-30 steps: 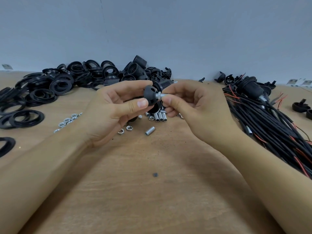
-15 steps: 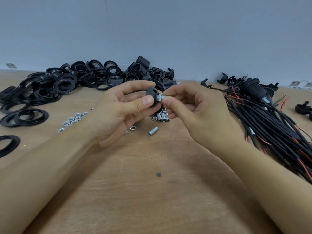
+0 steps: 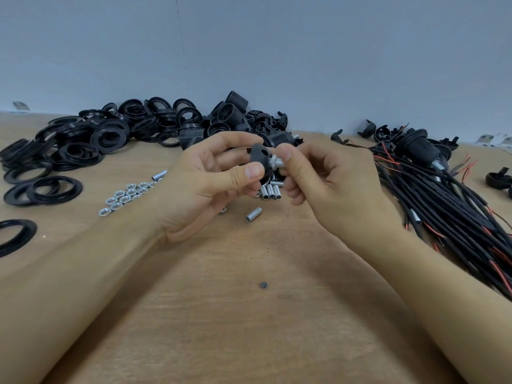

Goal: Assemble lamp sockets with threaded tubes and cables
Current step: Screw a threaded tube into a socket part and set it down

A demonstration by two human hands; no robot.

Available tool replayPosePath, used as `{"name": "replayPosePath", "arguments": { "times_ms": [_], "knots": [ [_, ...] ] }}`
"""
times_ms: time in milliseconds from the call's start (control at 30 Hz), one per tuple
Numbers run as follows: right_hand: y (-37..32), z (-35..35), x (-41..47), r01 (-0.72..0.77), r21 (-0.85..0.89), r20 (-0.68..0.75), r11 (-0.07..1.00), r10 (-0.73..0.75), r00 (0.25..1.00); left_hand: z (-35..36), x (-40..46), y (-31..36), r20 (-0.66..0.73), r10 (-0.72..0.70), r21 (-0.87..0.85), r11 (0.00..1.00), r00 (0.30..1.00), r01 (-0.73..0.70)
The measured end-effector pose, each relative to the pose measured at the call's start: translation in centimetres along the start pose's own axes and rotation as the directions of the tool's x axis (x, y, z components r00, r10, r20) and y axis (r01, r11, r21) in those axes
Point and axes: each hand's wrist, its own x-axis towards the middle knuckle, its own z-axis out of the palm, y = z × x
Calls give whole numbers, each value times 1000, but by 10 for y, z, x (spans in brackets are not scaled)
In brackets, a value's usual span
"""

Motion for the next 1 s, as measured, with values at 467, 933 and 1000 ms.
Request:
{"name": "replayPosePath", "arguments": {
  "times_ms": [467,933,1000],
  "knots": [
    [-1,-5,4,-293,105,229,950,264,937,1,0,-1,-66,68,161,985,996,-57],
    [-8,-7,3,-324,147,285,934,274,919,0,0,-2,-75,113,275,957,991,-89],
    [-7,-8,4,-300,141,298,944,249,922,0,-1,-2,-65,120,283,954,991,-97]
  ]
}}
